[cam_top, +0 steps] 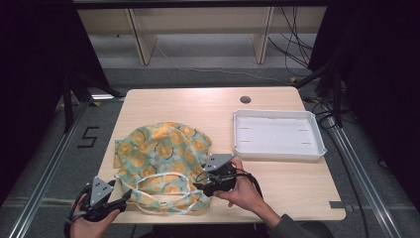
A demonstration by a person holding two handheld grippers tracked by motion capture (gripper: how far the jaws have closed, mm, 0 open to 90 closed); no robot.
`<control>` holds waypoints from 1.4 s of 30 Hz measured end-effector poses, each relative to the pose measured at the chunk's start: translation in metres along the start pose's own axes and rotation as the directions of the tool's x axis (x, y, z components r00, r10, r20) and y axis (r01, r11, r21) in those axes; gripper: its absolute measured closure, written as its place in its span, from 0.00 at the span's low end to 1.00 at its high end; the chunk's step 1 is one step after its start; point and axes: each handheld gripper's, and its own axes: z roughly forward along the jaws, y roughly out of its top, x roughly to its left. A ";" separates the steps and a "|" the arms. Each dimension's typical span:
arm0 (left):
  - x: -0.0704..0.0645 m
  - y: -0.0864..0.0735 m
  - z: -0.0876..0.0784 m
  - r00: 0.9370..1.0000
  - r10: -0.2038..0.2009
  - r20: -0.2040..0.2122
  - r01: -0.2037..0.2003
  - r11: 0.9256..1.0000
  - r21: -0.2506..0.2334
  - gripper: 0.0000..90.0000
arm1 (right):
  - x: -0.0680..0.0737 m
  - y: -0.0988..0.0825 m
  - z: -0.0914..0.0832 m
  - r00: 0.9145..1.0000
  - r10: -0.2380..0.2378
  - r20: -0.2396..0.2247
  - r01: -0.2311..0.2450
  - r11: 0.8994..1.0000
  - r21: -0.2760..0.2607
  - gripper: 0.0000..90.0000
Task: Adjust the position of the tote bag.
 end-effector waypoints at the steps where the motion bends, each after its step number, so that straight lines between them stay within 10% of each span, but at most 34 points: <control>1: 0.002 -0.001 0.001 1.000 0.005 -0.008 -0.005 1.000 0.002 0.39 | 0.006 0.002 0.000 1.000 0.003 -0.030 -0.003 1.000 -0.011 0.37; 11: -0.002 0.000 0.001 1.000 0.010 0.029 -0.011 1.000 0.006 0.38 | 0.026 -0.002 0.032 0.986 -0.033 -0.165 0.045 0.996 0.071 0.30; 31: 0.020 0.021 0.017 0.996 -0.063 0.056 0.066 0.996 -0.054 0.39 | 0.034 -0.004 0.045 0.984 -0.023 -0.177 0.046 0.991 0.127 0.30; 36: 0.037 0.037 0.035 0.994 -0.086 0.069 0.091 0.994 -0.068 0.54 | 0.032 -0.004 0.044 0.985 -0.020 -0.171 0.040 0.993 0.111 0.30; 42: 0.049 0.059 0.070 0.998 -0.024 0.057 0.026 0.999 -0.044 0.92 | 0.032 -0.004 0.043 0.985 -0.019 -0.170 0.038 0.993 0.109 0.30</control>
